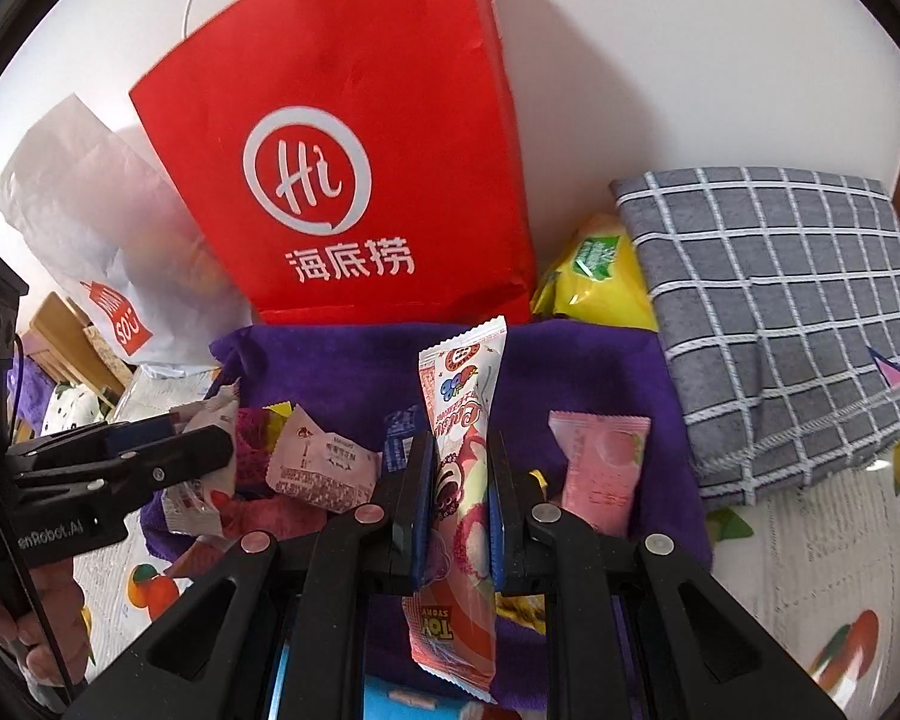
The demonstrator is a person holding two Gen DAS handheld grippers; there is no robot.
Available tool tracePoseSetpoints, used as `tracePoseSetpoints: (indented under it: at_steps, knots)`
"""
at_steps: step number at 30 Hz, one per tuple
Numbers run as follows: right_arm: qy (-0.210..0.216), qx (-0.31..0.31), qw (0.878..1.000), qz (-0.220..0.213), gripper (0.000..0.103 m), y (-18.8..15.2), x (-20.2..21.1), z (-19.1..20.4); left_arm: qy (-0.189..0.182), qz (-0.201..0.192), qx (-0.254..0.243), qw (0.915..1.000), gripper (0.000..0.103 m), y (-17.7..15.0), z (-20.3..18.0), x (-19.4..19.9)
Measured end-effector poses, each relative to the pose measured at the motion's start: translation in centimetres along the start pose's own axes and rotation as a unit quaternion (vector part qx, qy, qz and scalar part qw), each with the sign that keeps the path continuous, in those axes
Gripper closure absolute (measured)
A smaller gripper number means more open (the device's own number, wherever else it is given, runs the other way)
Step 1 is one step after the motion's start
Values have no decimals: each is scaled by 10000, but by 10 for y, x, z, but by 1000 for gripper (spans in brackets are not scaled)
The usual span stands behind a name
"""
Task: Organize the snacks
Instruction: 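Lower both snacks onto the purple towel and open both tools, then withdraw both tools from the towel toward the remaining snacks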
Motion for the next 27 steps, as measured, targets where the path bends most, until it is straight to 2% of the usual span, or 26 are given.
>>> tracePoseSetpoints:
  at_steps: [6, 11, 15, 18, 19, 22, 24, 27]
  knots:
    - [-152, 100, 9996, 192, 87, -3, -16, 0, 12, 97, 5, 10000, 59, -2, -1, -9]
    - [-447, 171, 9983, 345, 86, -8, -24, -8, -43, 97, 17, 9999, 58, 0, -1, -7]
    - [-477, 170, 9981, 355, 85, -6, -22, -9, -32, 97, -13, 9999, 50, 0, -3, -4]
    - [-541, 231, 9978, 320, 75, -5, -16, -7, -7, -4, -40, 10000, 41, -2, -5, 5]
    - [-581, 258, 9975, 310, 68, -5, -14, -6, -21, -43, -68, 10000, 40, -2, -6, 9]
    - [-741, 350, 9965, 185, 59, -5, 2, -1, -28, -142, -130, 9998, 37, -6, -7, 21]
    - [-823, 337, 9960, 72, 47, -7, 13, 0, 13, -212, -121, 9997, 36, -9, -6, 28]
    - [-876, 317, 9956, -102, 43, -14, 37, 5, -15, -233, -99, 9997, 36, -18, -4, 40]
Point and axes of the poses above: each gripper's, at about its wrist camera, not at the fingertips, and x roughly against the way its jaws point, z to its left, y to its top, the point moved 5 cm from there along -x, roughly the way its jaws point, and after that the axes turned 8 degrees about z, right-handed, at the moved point
